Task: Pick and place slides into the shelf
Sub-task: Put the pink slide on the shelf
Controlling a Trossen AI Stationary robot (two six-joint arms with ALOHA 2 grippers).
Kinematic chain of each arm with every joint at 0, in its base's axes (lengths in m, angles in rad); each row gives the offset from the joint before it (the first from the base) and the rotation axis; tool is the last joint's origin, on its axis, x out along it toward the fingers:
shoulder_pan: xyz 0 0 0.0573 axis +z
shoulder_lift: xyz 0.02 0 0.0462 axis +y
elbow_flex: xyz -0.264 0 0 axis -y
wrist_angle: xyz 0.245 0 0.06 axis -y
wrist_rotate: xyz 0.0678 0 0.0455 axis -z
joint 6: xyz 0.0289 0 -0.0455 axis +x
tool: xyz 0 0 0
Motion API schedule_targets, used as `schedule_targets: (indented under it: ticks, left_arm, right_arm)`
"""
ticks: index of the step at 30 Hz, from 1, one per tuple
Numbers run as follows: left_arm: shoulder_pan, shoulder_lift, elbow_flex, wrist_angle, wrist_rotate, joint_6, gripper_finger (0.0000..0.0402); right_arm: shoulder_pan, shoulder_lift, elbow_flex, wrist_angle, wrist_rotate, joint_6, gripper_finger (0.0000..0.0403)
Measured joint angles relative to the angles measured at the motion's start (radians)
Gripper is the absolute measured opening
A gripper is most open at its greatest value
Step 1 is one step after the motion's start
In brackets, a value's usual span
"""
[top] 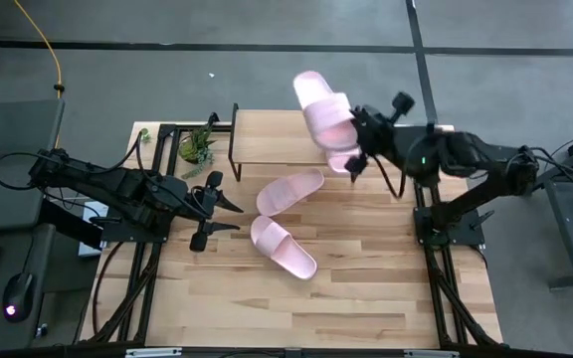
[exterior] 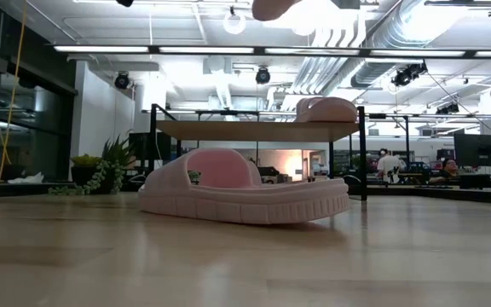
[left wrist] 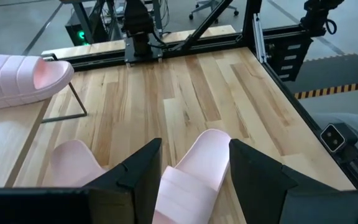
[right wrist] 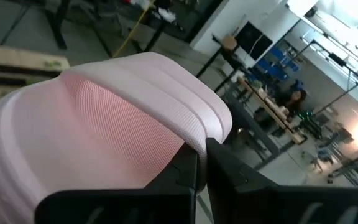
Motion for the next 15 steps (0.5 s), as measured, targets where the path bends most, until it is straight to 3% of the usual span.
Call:
schedule_targets:
  ticks: [4,7,15]
  left_arm:
    - [0.000,0.000,0.000,-0.010,0.000,0.000,0.0170]
    - [0.000,0.000,0.000,-0.018,0.000,0.000,0.0170]
    - [0.000,0.000,0.000,-0.022,0.000,-0.001,0.0170]
  right_arm:
    - [-0.112,0.005,0.000,0.076,-0.134,-0.031,0.0000]
    - [-0.187,0.011,-0.010,0.071,-0.172,-0.024,0.0000]
    - [-0.368,-0.024,-0.160,0.260,-0.354,-0.029,0.0000]
